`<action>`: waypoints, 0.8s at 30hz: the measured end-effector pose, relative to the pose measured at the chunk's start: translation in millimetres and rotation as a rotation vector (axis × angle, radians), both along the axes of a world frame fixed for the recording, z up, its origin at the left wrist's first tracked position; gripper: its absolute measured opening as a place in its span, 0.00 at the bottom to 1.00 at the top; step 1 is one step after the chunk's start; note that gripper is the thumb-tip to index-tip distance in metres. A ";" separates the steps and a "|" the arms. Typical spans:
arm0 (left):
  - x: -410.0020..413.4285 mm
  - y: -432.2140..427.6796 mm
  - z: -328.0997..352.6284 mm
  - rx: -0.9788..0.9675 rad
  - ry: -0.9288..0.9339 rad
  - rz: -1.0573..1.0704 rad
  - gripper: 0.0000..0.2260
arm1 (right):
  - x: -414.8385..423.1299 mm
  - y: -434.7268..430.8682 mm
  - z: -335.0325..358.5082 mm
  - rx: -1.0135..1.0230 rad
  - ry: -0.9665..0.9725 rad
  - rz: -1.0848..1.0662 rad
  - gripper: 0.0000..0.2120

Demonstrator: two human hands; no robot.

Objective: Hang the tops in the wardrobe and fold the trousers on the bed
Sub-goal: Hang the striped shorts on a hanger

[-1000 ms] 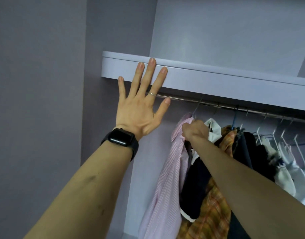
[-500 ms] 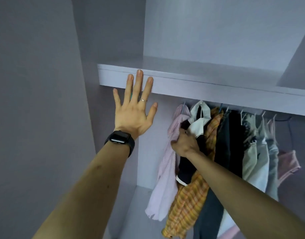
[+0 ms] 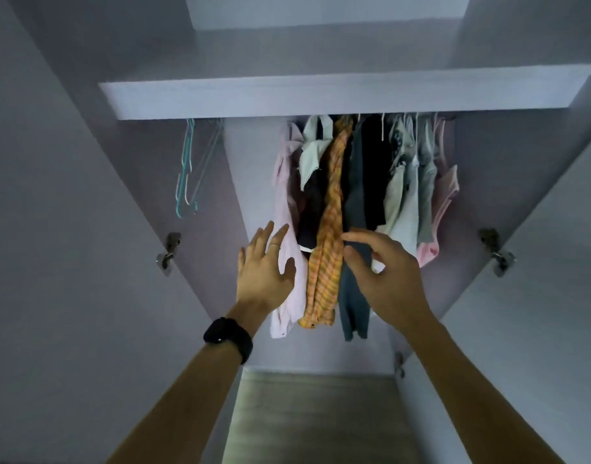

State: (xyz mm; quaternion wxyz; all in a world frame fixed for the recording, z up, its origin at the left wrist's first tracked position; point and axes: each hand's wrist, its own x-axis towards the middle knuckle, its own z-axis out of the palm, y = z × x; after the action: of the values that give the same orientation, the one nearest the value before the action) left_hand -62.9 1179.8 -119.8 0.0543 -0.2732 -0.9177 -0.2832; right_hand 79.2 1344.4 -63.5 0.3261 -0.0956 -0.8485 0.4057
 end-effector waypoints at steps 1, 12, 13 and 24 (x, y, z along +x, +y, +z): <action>10.6 6.5 -9.3 0.010 0.002 -0.041 0.29 | 14.7 2.0 -10.5 0.022 0.000 -0.043 0.09; 65.0 102.7 -83.6 -0.157 -0.103 -0.625 0.26 | 149.8 26.0 -125.7 0.012 -0.425 -0.583 0.14; 70.1 113.5 -85.9 -0.171 -0.103 -0.697 0.26 | 163.4 26.1 -130.4 0.006 -0.427 -0.654 0.12; 218.3 195.7 -117.3 -0.325 -0.053 -1.584 0.25 | 302.7 -118.9 -166.4 -0.327 -0.518 -1.580 0.09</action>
State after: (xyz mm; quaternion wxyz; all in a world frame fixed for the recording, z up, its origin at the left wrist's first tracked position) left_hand 155.4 1375.5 -237.1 -0.2244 -0.8400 -0.4823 -0.1070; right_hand 381.9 1225.6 -229.9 0.2911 -0.7964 -0.5109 0.1414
